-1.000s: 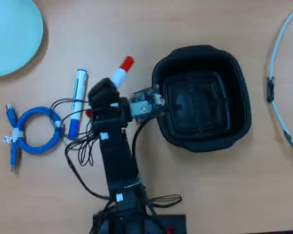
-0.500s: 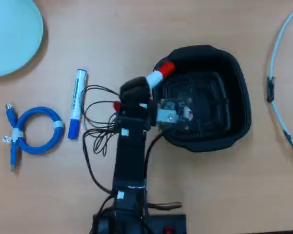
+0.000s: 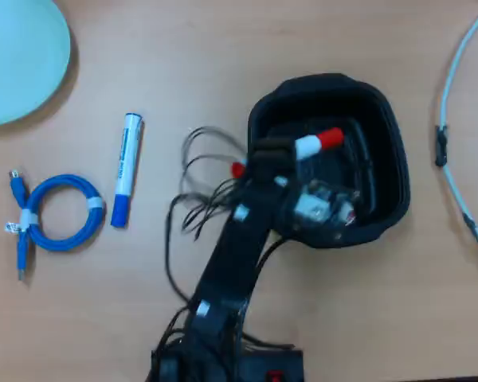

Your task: Pick up the red pen and put it in the black bowl

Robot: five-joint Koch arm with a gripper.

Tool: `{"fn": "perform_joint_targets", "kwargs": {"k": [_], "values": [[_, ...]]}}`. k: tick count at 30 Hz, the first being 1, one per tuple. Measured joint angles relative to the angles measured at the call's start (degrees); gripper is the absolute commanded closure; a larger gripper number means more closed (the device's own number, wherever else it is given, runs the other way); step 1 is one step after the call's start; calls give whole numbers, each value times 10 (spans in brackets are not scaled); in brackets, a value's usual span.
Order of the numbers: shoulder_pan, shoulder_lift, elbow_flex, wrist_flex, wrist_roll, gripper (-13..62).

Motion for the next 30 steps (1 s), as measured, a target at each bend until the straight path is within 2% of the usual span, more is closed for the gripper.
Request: {"fn": "perform_joint_targets", "kwargs": {"k": [11, 30], "values": [[76, -125, 1, -65, 84, 558], [131, -247, 1, -86, 111, 554]]}}
